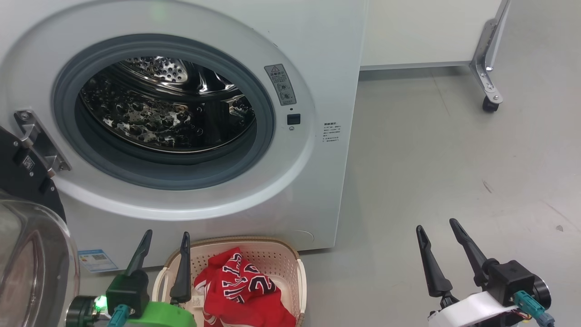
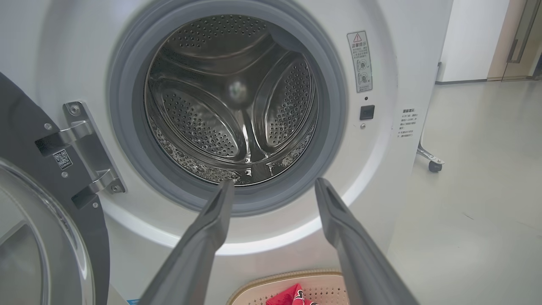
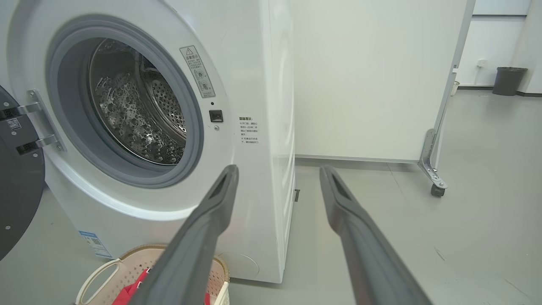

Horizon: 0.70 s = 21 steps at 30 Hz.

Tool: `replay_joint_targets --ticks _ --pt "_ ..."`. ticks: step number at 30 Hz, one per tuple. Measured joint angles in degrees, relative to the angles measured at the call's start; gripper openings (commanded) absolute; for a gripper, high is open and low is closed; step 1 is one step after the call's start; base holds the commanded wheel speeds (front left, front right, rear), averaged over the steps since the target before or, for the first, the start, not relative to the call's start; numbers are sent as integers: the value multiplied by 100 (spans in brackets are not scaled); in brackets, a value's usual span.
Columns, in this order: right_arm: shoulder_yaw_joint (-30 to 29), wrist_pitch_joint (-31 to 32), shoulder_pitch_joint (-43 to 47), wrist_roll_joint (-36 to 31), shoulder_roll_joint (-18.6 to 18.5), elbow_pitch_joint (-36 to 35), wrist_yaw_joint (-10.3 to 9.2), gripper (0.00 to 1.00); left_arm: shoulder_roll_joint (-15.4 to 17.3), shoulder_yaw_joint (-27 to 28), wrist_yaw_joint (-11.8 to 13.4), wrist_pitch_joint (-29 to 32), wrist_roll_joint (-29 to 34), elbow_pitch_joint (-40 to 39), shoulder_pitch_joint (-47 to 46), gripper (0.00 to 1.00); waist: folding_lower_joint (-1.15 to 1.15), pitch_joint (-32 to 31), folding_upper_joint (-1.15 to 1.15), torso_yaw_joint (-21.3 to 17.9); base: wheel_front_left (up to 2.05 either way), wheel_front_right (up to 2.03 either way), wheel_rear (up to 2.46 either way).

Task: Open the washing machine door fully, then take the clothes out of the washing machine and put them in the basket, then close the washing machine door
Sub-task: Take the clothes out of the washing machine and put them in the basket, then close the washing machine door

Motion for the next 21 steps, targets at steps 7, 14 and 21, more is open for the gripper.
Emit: replay_joint_targets --ticks 7,14,21 --pt "8 25 85 0 0 -91 -5 100 83 2 96 109 80 -278 231 100 0 -12 0 -14 0 0 0" --pt "10 71 105 -1 -4 -191 -48 100 88 -13 101 257 100 -522 365 100 0 -5 0 -41 0 0 0" --pt "10 94 118 -1 -7 -261 -49 100 107 -7 160 353 142 -769 421 100 0 7 0 -61 0 0 0"
